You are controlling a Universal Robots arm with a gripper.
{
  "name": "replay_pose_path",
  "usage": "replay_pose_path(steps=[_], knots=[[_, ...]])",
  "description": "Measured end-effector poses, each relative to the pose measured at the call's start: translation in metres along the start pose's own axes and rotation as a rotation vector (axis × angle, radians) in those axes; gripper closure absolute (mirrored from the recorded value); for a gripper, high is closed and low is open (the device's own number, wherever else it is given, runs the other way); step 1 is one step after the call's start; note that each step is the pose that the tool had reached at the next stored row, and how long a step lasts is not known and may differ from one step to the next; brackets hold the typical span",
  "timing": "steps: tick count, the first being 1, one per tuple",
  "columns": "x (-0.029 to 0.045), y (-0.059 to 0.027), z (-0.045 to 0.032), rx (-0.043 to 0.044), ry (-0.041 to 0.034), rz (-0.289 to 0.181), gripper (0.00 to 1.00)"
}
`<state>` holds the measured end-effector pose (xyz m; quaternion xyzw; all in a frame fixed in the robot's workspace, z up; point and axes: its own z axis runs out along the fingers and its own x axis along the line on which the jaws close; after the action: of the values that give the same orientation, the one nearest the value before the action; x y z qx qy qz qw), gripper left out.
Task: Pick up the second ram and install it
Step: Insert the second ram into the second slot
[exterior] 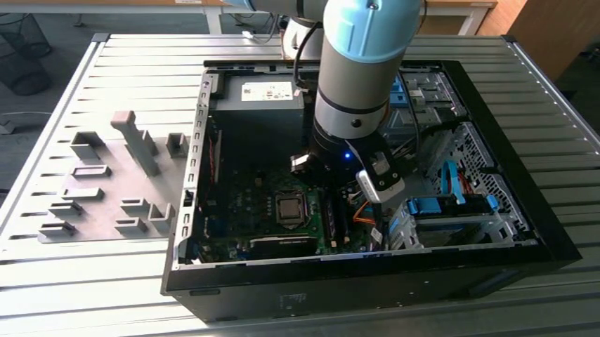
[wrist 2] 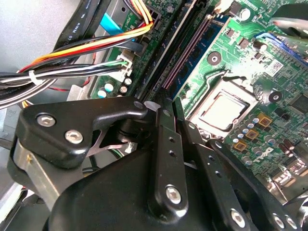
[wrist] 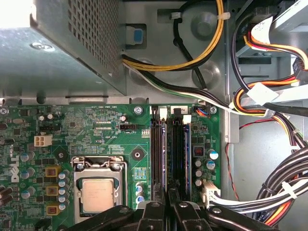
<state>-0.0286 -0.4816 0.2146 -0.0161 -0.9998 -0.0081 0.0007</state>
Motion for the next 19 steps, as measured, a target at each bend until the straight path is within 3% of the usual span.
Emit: replay_pose_path(steps=[19], knots=[[0.0005, -0.0001, 0.0039, -0.0025, 0.0004, -0.003, 0.86]])
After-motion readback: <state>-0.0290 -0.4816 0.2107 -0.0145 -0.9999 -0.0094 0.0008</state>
